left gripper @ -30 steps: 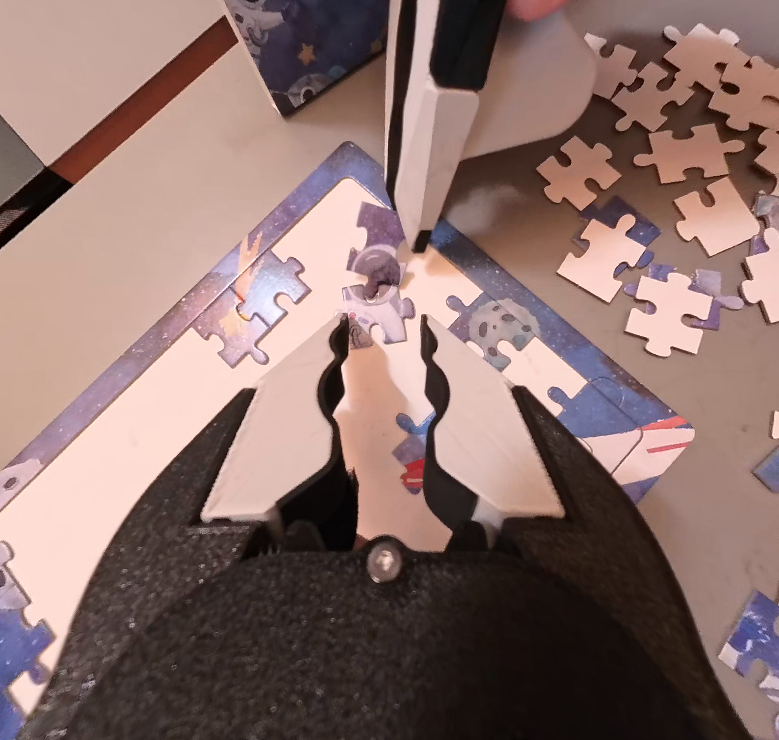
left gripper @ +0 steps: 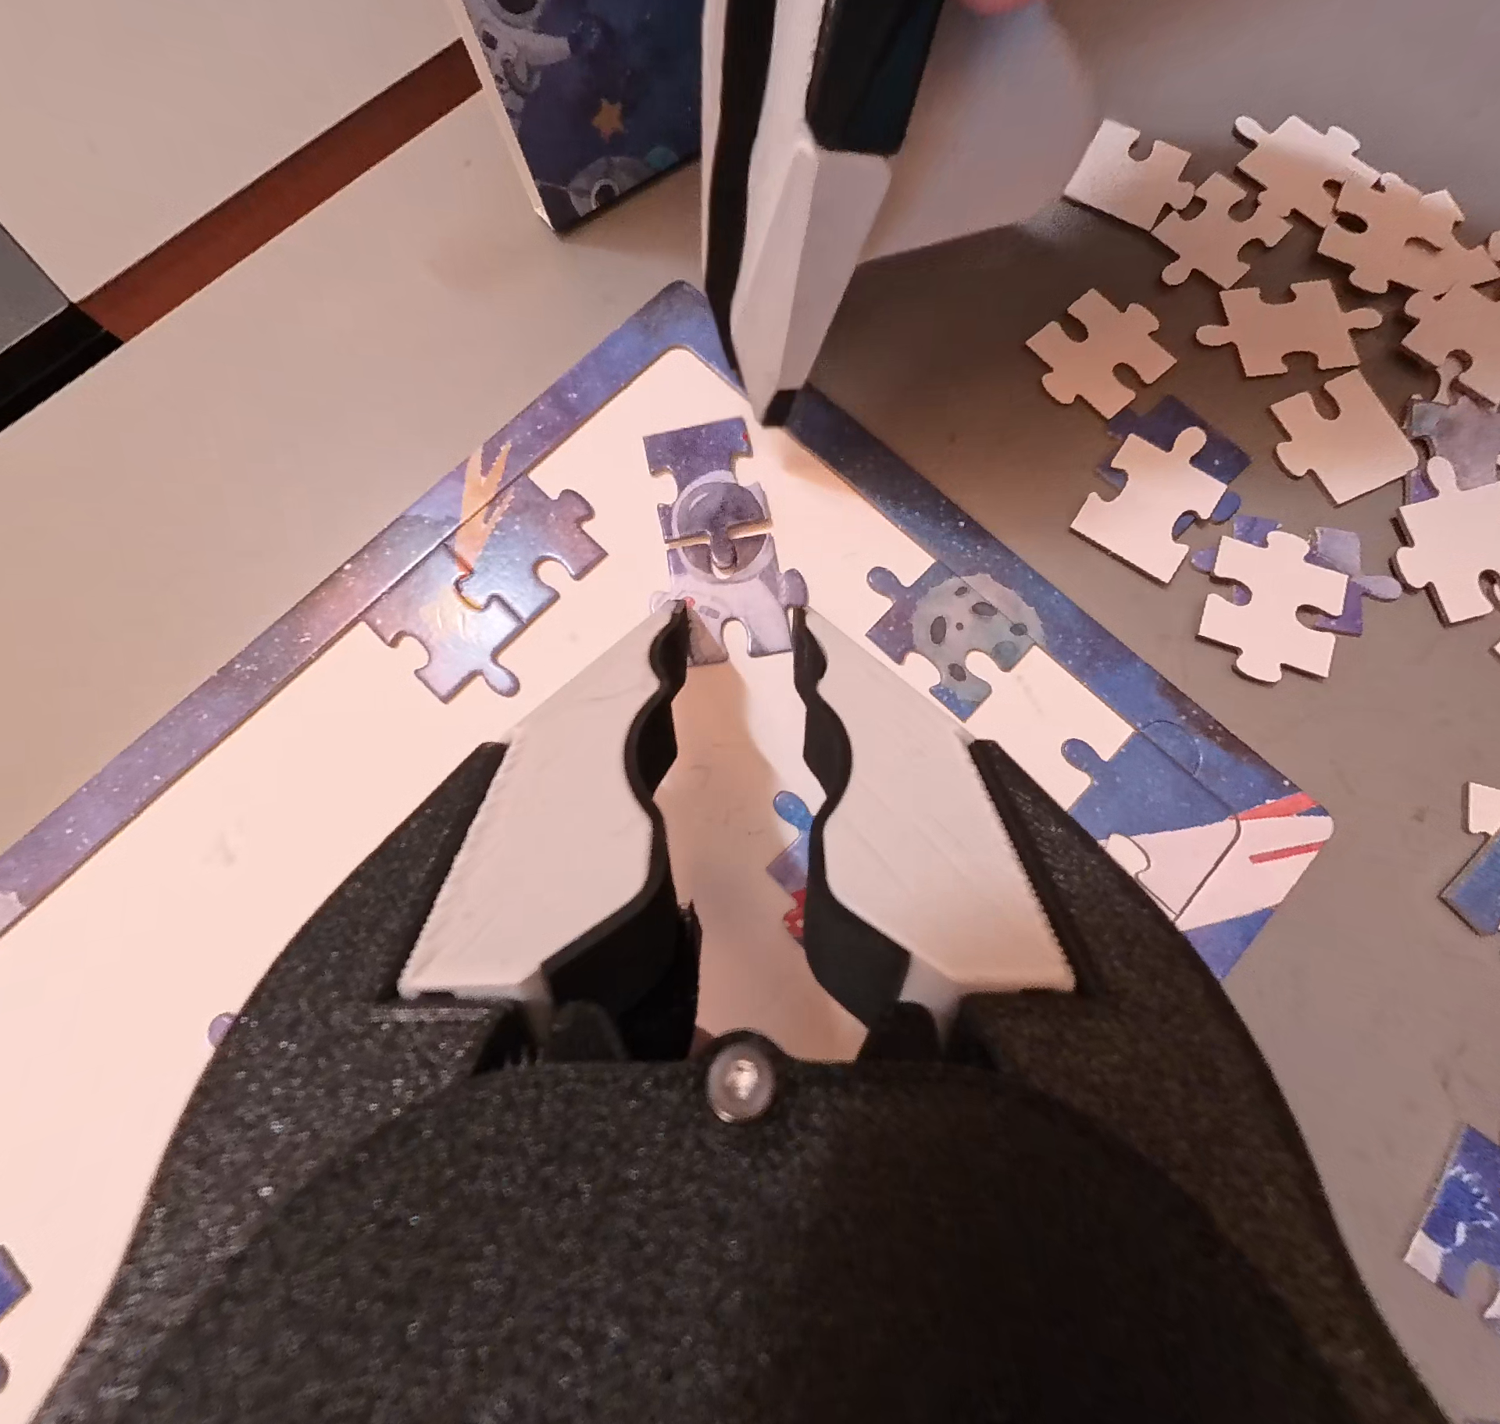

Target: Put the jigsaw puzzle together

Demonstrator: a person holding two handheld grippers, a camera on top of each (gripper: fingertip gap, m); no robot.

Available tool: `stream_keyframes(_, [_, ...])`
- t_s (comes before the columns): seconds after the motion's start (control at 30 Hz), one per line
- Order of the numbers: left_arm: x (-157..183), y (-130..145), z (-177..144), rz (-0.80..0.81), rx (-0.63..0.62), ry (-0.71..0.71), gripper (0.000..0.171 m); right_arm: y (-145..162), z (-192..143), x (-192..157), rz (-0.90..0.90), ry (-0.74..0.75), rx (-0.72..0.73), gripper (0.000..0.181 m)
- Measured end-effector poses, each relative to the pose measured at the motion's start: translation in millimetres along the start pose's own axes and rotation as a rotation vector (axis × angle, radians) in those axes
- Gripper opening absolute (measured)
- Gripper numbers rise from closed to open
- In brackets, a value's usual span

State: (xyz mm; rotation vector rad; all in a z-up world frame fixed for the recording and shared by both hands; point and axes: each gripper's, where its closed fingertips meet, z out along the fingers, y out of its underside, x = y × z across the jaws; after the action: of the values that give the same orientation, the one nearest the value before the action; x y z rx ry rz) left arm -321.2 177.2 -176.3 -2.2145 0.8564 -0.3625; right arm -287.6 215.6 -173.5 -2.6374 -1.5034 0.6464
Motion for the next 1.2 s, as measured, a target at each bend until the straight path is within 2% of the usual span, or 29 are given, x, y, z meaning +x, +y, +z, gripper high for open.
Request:
stream_keyframes(0.1, [-0.1,0.1,-0.1,-0.005,0.004,0.004,0.026,-4.5,-7.6,3.4,-0.034,0.062,0.019,0.016])
stream_keyframes(0.2, [0.0,0.1,-0.1,-0.006,0.006,0.005,0.026,-17.8,-5.6,-5.7,-0.089,0.078,0.105,0.0])
stream_keyframes(0.3, [0.0,0.1,-0.2,-0.007,0.007,0.005,0.026,-19.6,6.2,5.6,-0.13,0.186,0.141,0.0])
stream_keyframes(0.43, [-0.1,0.1,-0.1,-0.008,0.007,0.003,0.025,-20.2,10.7,-4.7,-0.131,0.158,0.185,0.0])
stream_keyframes(0.57, [0.0,0.2,-0.1,-0.008,0.007,0.003,0.025,-18.0,7.5,-3.6,-0.177,0.226,0.167,0.0])
stream_keyframes(0.63, [-0.1,0.2,-0.1,-0.006,0.007,0.002,0.025,-26.7,1.7,-9.1,-0.23,0.252,0.216,0.0])
stream_keyframes(0.77, [0.0,0.2,-0.2,-0.009,0.007,0.005,0.026,-26.9,11.3,-25.9,-0.293,0.21,0.221,0.0])
stream_keyframes(1.2, [-0.4,0.2,0.1,-0.008,0.008,-0.001,0.025,-15.3,15.8,-21.3,-0.188,0.256,0.218,0.0])
